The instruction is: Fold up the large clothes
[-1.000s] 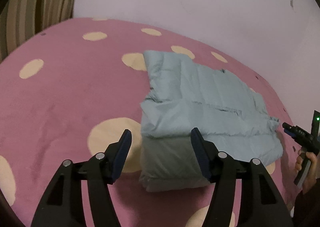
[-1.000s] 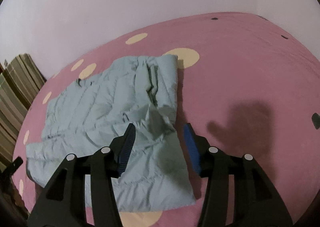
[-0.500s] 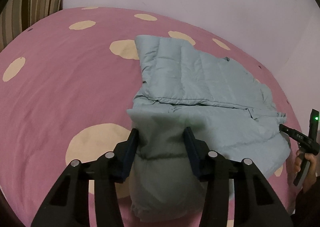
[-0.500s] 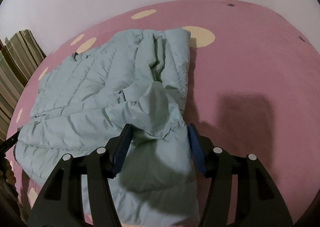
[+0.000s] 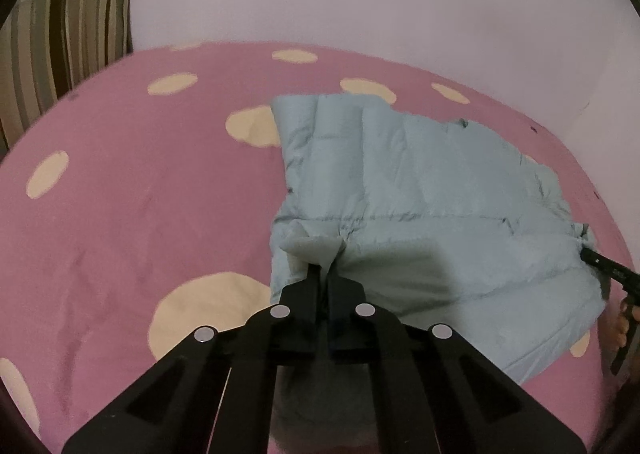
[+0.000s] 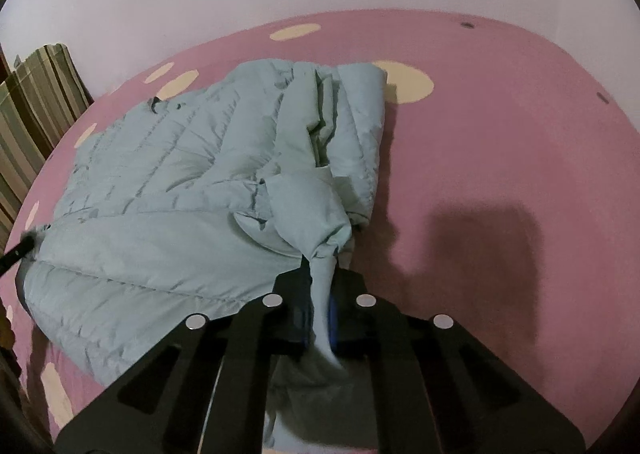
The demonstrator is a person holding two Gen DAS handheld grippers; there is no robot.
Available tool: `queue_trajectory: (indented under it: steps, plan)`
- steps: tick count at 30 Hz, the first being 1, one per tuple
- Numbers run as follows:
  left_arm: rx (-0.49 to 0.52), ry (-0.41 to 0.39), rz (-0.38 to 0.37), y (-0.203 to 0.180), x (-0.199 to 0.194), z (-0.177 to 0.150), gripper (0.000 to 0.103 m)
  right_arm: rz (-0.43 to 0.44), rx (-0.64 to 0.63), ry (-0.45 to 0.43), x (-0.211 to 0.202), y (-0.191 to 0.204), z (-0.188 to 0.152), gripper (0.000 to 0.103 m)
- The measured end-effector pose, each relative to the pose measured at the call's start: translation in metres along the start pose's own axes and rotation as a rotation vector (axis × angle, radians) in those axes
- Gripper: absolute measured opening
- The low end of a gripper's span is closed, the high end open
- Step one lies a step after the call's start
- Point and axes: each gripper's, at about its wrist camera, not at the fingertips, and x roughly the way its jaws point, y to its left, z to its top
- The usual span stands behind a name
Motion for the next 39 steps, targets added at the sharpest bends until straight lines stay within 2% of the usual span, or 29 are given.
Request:
queue_trajectory:
  steps: [6, 10, 18, 22, 26, 35, 39]
  plan:
    - [-0.002, -0.091, 0.007, -0.004, -0.032, 0.017, 0.002, 0.015, -0.007, -0.099, -0.039, 0.006, 0.007, 0.004]
    - [0.022, -0.157, 0.026, -0.012, -0.045, 0.042, 0.002, 0.022, -0.020, -0.184, -0.062, 0.013, 0.029, 0.004]
    - [0.068, -0.211, 0.097, -0.030, -0.014, 0.123, 0.002, 0.004, -0.001, -0.259, -0.048, 0.015, 0.095, 0.004]
    - [0.076, -0.191, 0.145, -0.033, 0.026, 0.158, 0.002, 0.006, 0.027, -0.250, -0.020, 0.012, 0.127, 0.004]
    - [0.099, -0.142, 0.200, -0.037, 0.075, 0.177, 0.002, -0.002, 0.048, -0.216, 0.018, 0.010, 0.151, 0.004]
    - [0.124, 0.002, 0.294, -0.030, 0.179, 0.175, 0.002, -0.041, 0.064, -0.084, 0.116, 0.000, 0.168, 0.004]
    - [0.145, 0.032, 0.323, -0.029, 0.201, 0.168, 0.002, -0.061, 0.065, -0.039, 0.143, -0.002, 0.163, 0.005]
